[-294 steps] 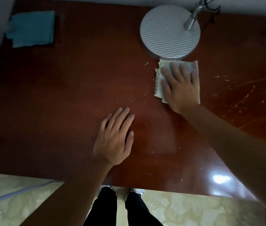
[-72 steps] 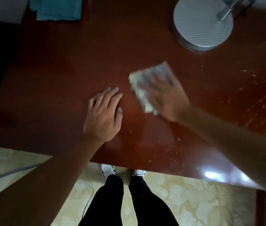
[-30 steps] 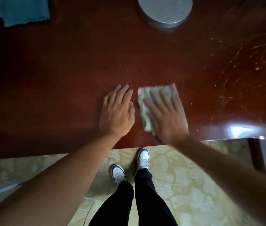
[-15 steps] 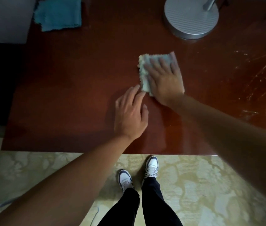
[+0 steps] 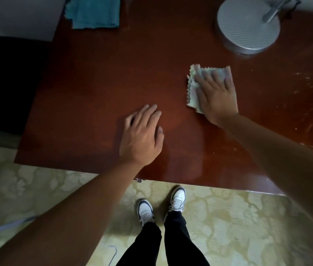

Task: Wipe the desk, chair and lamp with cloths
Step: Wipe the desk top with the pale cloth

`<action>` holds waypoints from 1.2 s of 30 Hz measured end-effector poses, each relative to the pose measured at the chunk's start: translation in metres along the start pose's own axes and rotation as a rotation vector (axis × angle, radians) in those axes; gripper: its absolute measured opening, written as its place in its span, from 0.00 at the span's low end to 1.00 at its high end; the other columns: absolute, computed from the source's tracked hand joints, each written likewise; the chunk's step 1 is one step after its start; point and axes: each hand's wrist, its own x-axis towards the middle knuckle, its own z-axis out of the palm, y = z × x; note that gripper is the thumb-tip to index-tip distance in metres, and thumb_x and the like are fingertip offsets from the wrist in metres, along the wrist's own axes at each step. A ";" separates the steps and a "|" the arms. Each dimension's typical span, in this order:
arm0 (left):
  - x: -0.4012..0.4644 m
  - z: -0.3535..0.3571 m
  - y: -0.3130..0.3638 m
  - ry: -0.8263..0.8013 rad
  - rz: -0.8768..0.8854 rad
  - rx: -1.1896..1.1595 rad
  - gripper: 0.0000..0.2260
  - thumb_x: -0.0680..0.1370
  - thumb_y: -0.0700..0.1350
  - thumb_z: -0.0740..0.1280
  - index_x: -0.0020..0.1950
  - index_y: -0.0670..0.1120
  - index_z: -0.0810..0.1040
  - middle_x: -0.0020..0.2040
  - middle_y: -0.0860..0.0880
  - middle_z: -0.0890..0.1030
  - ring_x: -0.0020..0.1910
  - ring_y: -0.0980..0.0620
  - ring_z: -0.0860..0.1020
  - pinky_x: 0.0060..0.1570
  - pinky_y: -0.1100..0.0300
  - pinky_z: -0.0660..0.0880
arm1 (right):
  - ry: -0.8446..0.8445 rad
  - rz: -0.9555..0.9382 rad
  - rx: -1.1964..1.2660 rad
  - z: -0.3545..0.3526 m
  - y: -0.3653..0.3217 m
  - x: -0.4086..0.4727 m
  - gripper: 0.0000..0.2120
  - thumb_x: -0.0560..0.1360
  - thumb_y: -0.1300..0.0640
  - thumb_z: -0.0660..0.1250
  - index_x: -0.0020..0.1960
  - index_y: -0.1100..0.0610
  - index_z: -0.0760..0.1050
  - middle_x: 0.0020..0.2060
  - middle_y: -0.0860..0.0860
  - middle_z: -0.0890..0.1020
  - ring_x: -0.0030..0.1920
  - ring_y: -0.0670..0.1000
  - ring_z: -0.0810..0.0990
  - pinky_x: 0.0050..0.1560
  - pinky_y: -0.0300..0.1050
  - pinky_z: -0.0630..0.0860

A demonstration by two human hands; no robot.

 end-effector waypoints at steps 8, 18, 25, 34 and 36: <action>0.001 -0.002 0.001 -0.034 -0.017 0.013 0.20 0.79 0.49 0.59 0.69 0.44 0.75 0.72 0.47 0.74 0.73 0.48 0.68 0.70 0.49 0.62 | -0.010 -0.353 0.089 0.014 -0.032 -0.111 0.22 0.84 0.51 0.51 0.77 0.52 0.66 0.76 0.50 0.67 0.79 0.54 0.59 0.77 0.62 0.55; 0.002 -0.003 0.000 -0.027 -0.019 0.002 0.19 0.79 0.48 0.60 0.68 0.45 0.75 0.71 0.47 0.74 0.73 0.48 0.69 0.70 0.49 0.64 | 0.058 -0.157 0.161 0.007 -0.036 -0.065 0.22 0.83 0.52 0.52 0.74 0.52 0.69 0.72 0.49 0.72 0.77 0.56 0.64 0.76 0.64 0.53; 0.002 -0.003 -0.001 -0.037 -0.017 -0.007 0.20 0.79 0.49 0.59 0.69 0.45 0.75 0.72 0.47 0.73 0.73 0.48 0.68 0.70 0.49 0.62 | -0.036 -0.366 0.265 0.017 -0.056 -0.161 0.21 0.83 0.51 0.56 0.75 0.50 0.68 0.76 0.47 0.67 0.79 0.53 0.59 0.77 0.61 0.55; -0.021 -0.032 -0.044 0.192 -0.240 -0.108 0.18 0.76 0.44 0.64 0.65 0.44 0.76 0.68 0.47 0.76 0.69 0.49 0.72 0.66 0.48 0.65 | -0.019 -0.180 0.136 0.009 -0.117 0.045 0.23 0.85 0.49 0.47 0.80 0.46 0.56 0.79 0.48 0.60 0.80 0.55 0.50 0.79 0.56 0.40; -0.042 -0.048 -0.073 0.245 -0.360 -0.092 0.19 0.75 0.44 0.64 0.65 0.43 0.76 0.67 0.46 0.76 0.67 0.48 0.73 0.64 0.49 0.65 | -0.016 -0.232 0.081 0.012 -0.155 0.047 0.24 0.85 0.47 0.45 0.80 0.46 0.55 0.79 0.48 0.60 0.80 0.56 0.50 0.79 0.58 0.40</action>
